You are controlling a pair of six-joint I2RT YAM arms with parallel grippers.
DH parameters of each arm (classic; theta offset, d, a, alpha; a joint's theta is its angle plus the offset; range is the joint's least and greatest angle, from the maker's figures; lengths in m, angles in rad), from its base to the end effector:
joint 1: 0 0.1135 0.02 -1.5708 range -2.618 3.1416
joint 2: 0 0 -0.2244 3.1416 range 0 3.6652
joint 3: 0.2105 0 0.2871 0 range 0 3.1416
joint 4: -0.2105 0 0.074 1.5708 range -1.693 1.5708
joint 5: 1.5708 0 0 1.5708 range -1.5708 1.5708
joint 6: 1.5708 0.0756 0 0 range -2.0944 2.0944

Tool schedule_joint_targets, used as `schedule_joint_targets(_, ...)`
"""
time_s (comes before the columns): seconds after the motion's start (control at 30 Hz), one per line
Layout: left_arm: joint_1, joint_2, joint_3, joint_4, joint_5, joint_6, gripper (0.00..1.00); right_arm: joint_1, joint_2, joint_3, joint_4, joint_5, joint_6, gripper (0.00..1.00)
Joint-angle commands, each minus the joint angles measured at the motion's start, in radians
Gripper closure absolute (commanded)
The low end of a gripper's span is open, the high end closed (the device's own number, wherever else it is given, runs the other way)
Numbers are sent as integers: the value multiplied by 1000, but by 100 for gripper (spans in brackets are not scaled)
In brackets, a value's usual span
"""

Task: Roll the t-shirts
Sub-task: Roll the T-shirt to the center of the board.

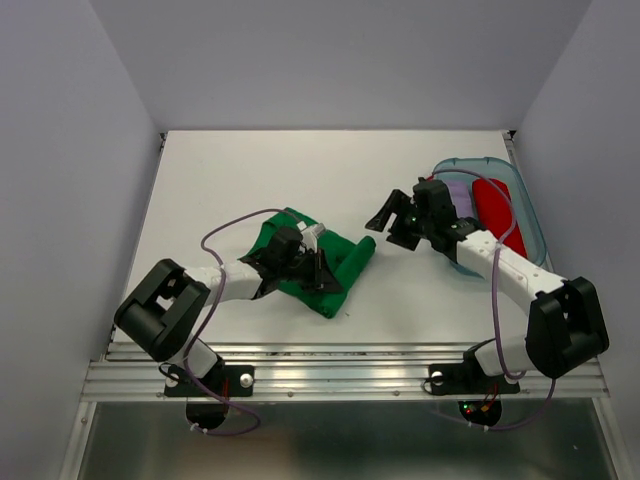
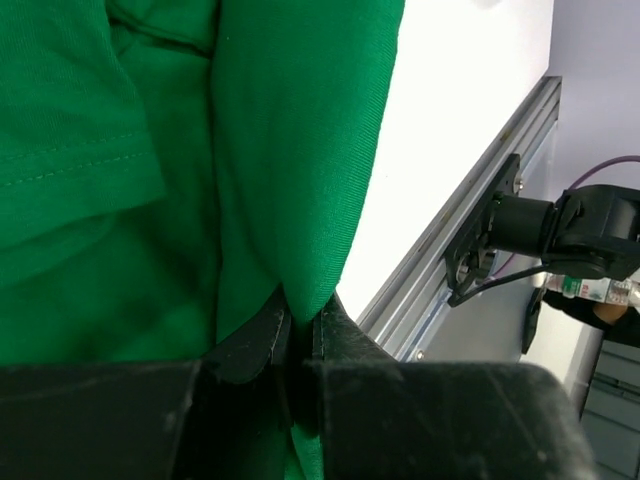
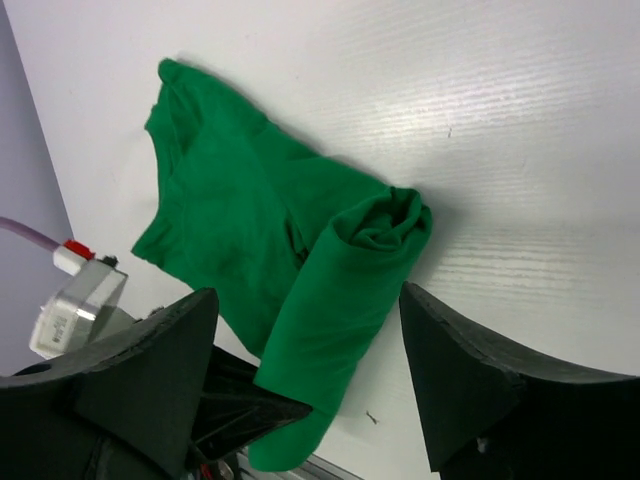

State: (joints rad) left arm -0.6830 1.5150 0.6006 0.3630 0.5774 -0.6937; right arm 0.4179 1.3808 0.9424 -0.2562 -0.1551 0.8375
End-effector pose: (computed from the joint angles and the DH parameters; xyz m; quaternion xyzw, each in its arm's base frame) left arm 0.2403 -0.2487 0.0798 0.1344 0.8375 -0.4891 0.2033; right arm 0.3348 0.1615 0.1738 0.1559 0.8899 0.3052 0.3011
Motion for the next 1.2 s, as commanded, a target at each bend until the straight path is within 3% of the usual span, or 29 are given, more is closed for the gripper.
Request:
schedule_joint_targets(0.0,14,16,-4,60,68,3,100,-5,-31,-45,57,-61,-14,32)
schedule_joint_targets(0.3,43,59,-12,77,95,6,100,54,3,-105,101,-83,8,86)
schedule_joint_targets(0.4,56,59,-12,77,98,8,100,74,26,-111,120,-81,20,94)
schedule_joint_targets(0.97,86,53,5,19,96,36,99,125,222,-14,213,-89,20,98)
schedule_joint_targets(1.03,88,48,16,-5,82,46,88,125,253,4,215,-92,18,98)
schedule_joint_targets(1.07,89,44,18,-30,69,55,75,136,262,18,216,-92,17,99)
schedule_joint_targets(1.17,91,22,31,-88,33,80,52,145,299,38,225,-97,17,99)
